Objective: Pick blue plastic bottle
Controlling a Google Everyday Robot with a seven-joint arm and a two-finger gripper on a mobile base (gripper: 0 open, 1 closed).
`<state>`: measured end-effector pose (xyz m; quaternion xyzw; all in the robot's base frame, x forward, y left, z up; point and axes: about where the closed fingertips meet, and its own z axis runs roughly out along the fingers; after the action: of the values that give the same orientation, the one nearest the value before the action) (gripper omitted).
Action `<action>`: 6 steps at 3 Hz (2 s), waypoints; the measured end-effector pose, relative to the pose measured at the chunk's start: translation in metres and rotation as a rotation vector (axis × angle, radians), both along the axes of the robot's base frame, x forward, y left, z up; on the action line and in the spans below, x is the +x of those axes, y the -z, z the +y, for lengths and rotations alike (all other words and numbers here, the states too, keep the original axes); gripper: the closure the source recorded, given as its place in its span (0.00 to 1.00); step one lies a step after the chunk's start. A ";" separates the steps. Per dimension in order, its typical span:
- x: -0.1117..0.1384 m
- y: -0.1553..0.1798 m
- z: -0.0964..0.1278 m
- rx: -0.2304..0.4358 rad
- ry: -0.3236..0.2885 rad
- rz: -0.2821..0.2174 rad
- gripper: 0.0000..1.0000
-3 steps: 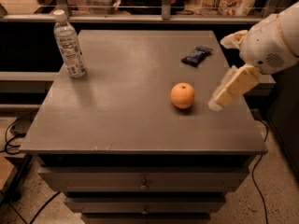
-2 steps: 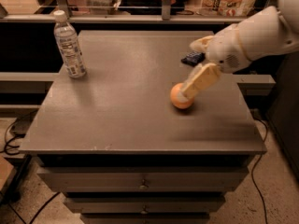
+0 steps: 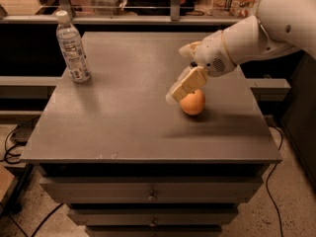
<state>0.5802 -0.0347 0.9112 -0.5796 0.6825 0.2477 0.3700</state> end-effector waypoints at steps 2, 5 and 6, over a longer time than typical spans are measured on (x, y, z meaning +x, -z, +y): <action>0.020 -0.010 0.041 0.084 -0.013 -0.053 0.00; 0.075 -0.015 0.191 0.268 -0.259 -0.026 0.00; 0.083 -0.008 0.234 0.300 -0.321 0.005 0.00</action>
Offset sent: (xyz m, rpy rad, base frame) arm 0.0362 0.0651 0.0240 0.1353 -0.1102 0.0194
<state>0.6629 0.1995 0.9196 -0.6187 0.5378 0.4035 0.4063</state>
